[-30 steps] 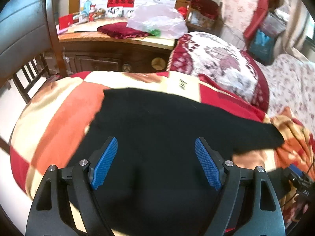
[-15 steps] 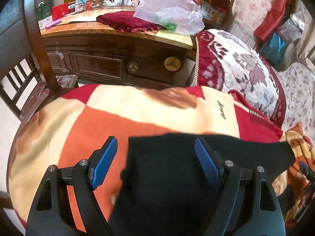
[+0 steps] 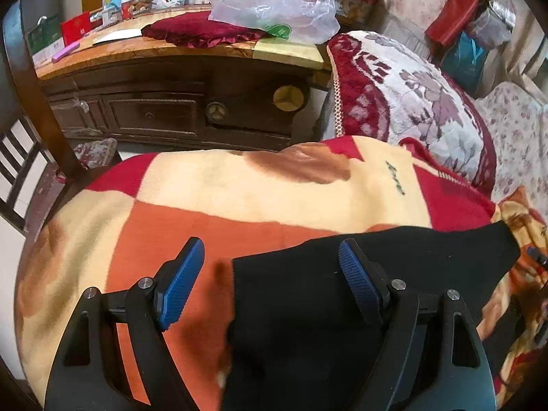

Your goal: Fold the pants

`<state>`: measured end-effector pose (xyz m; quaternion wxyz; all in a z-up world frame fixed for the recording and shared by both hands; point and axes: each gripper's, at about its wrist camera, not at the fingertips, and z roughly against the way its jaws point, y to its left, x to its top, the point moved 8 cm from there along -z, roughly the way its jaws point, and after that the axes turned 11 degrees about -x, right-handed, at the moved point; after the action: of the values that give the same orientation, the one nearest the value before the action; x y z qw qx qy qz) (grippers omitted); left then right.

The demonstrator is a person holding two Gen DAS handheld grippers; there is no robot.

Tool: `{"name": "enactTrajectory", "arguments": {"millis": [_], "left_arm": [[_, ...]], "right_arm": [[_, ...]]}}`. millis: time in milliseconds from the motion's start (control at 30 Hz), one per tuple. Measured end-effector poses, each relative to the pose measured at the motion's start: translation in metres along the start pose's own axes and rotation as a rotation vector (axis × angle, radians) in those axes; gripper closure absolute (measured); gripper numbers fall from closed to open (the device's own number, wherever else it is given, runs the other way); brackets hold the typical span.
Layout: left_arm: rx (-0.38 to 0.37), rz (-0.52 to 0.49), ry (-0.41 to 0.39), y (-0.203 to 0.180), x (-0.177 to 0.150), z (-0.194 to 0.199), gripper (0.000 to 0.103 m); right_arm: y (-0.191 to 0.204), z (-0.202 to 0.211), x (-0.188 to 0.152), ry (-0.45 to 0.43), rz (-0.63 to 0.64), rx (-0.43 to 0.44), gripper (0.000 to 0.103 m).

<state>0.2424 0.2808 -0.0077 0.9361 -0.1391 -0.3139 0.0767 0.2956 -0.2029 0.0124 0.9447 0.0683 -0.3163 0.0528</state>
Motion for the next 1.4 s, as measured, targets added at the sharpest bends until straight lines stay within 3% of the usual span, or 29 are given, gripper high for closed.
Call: {"name": "enactTrajectory", "arguments": {"millis": [300, 733, 800, 967, 1033, 1100, 1133, 1167, 1200, 1233, 1300, 1400], "left_arm": [[0.012, -0.078, 0.1, -0.007, -0.01, -0.031, 0.022], [0.075, -0.268, 0.096, -0.032, -0.012, -0.035, 0.022], [0.071, -0.264, 0.097, -0.033, -0.011, -0.035, 0.022], [0.061, -0.234, 0.105, -0.031, -0.009, -0.037, 0.022], [0.06, -0.231, 0.105, -0.031, -0.008, -0.039, 0.022], [0.063, -0.234, 0.097, -0.032, -0.006, -0.041, 0.023], [0.062, -0.238, 0.089, -0.033, -0.006, -0.041, 0.034], [0.065, -0.24, 0.089, -0.033, -0.005, -0.042, 0.054], [0.064, -0.232, 0.097, -0.032, -0.004, -0.043, 0.065], [0.039, -0.207, 0.103, -0.031, -0.004, -0.044, 0.077], [-0.013, -0.163, 0.085, -0.033, -0.001, -0.041, 0.085], [-0.008, -0.194, 0.055, -0.04, 0.002, -0.033, 0.091]], "right_arm": [[0.001, -0.007, 0.012, 0.008, 0.045, 0.001, 0.005], [-0.06, -0.04, 0.05, 0.07, 0.021, -0.084, 0.006], [-0.062, -0.051, 0.051, 0.094, 0.044, -0.089, 0.021], [-0.075, -0.084, 0.052, 0.16, 0.043, -0.125, 0.029], [-0.078, -0.095, 0.052, 0.178, 0.056, -0.15, 0.039], [-0.08, -0.107, 0.05, 0.21, 0.069, -0.165, 0.057], [-0.081, -0.111, 0.049, 0.212, 0.075, -0.168, 0.065], [-0.081, -0.111, 0.049, 0.202, 0.084, -0.18, 0.077], [-0.08, -0.11, 0.05, 0.187, 0.094, -0.189, 0.091], [-0.079, -0.105, 0.052, 0.16, 0.105, -0.19, 0.096], [-0.074, -0.092, 0.056, 0.107, 0.121, -0.17, 0.099], [-0.072, -0.071, 0.06, 0.062, 0.149, -0.173, 0.1]]}}
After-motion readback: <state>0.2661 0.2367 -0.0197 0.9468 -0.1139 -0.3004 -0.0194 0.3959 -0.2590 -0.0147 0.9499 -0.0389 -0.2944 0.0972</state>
